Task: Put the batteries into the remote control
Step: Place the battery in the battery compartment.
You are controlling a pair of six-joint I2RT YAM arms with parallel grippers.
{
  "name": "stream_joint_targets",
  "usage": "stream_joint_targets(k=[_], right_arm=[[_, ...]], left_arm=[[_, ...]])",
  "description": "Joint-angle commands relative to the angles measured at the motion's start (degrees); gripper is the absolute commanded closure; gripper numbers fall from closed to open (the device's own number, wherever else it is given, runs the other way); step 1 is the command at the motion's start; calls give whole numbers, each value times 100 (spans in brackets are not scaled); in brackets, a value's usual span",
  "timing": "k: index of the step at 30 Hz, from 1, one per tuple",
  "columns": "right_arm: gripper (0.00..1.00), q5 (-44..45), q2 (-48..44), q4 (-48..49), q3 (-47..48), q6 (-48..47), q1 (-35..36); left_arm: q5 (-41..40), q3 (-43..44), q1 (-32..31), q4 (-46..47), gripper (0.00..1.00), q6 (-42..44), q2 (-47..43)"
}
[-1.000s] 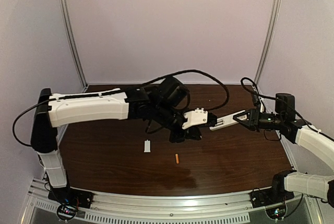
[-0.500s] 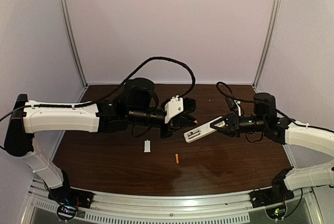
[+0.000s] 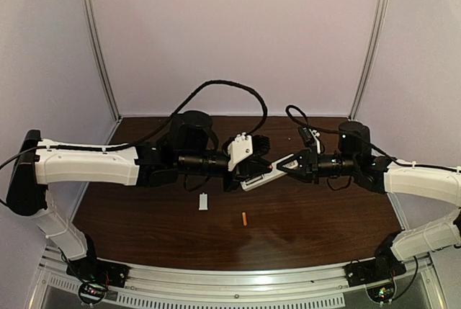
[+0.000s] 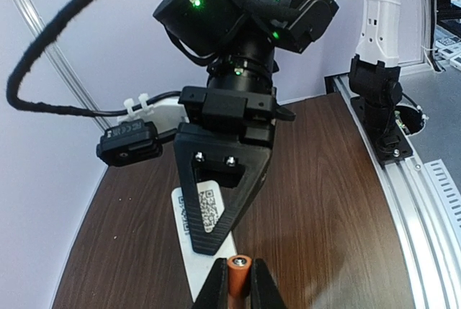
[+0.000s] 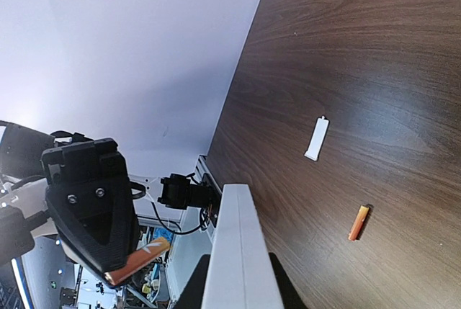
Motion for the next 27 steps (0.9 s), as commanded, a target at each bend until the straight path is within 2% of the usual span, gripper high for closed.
stream_joint_targets(k=[1, 27], right_arm=[[100, 40, -68, 193, 165, 121, 41], [100, -128, -226, 272, 166, 279, 41]], left_arm=[[-235, -126, -3, 228, 100, -10, 104], [-812, -221, 162, 108, 100, 146, 331]])
